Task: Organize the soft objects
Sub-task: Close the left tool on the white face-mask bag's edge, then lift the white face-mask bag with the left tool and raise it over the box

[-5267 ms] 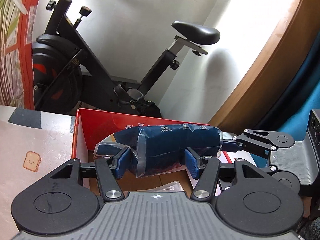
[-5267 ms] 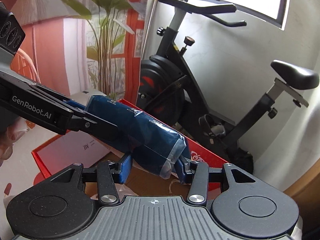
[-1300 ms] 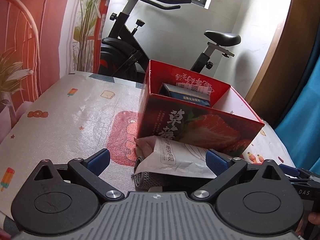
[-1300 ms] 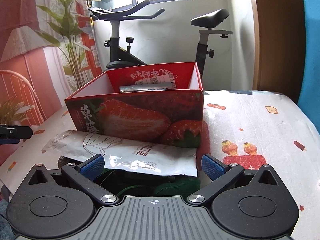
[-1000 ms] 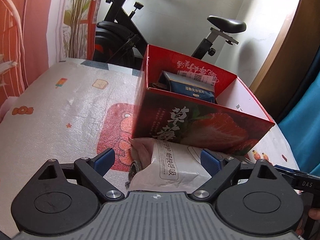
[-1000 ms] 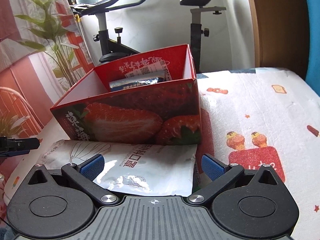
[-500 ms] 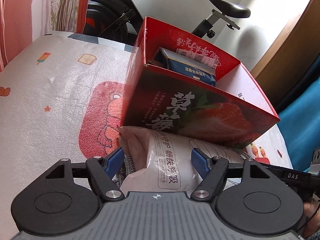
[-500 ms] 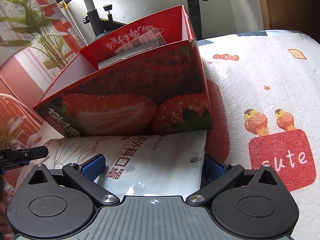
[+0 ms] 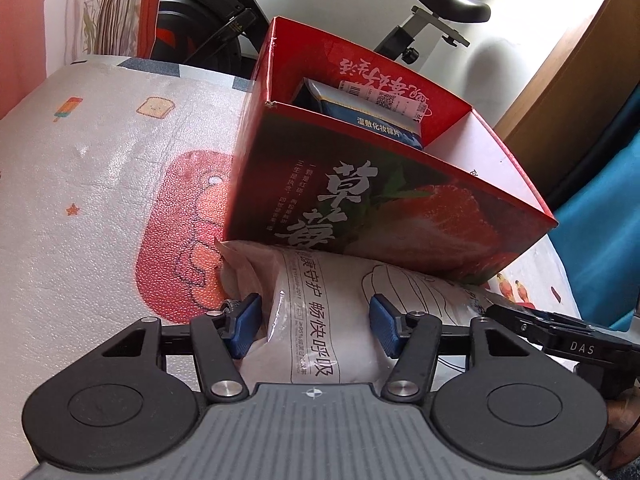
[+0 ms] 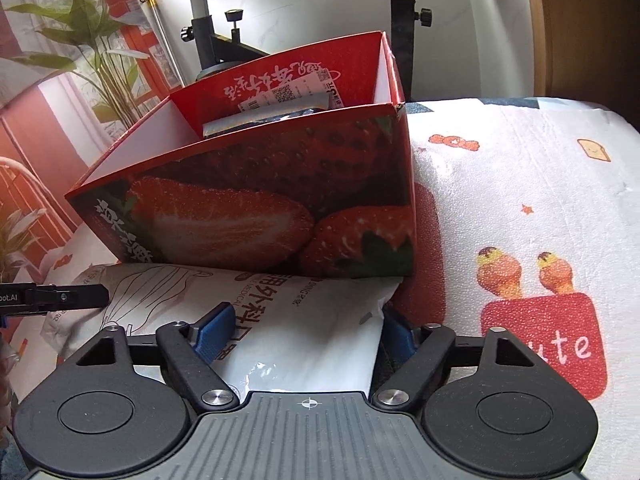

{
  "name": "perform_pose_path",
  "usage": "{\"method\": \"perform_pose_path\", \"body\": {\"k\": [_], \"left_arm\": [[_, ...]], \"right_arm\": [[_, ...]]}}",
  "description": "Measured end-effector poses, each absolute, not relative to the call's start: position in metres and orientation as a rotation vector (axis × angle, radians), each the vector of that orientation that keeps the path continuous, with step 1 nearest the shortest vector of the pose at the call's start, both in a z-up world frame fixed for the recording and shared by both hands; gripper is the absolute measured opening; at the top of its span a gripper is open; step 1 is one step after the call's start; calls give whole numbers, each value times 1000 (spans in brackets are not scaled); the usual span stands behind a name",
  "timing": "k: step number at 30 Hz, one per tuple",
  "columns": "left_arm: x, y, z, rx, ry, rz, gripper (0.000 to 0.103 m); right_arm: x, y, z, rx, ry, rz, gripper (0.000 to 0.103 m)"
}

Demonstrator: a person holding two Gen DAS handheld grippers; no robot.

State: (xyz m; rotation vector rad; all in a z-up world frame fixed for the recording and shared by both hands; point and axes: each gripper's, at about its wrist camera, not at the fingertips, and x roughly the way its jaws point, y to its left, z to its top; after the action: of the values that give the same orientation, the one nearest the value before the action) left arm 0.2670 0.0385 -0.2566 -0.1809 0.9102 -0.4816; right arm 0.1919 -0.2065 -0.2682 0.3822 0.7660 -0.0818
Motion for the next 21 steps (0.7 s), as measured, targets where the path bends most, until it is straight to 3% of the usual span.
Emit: {"method": "perform_pose_path", "body": {"k": [3, 5, 10, 21], "left_arm": [[268, 41, -258, -189, 915, -478, 59], [267, 42, -259, -191, 918, -476, 59], [265, 45, -263, -201, 927, -475, 59], [268, 47, -264, -209, 954, -496, 59]], "right_arm": [[185, -208, -264, 365, 749, -92, 55], [181, -209, -260, 353, 740, -97, 37], [175, -209, -254, 317, 726, -101, 17], [180, -221, -260, 345, 803, -60, 16]]}}
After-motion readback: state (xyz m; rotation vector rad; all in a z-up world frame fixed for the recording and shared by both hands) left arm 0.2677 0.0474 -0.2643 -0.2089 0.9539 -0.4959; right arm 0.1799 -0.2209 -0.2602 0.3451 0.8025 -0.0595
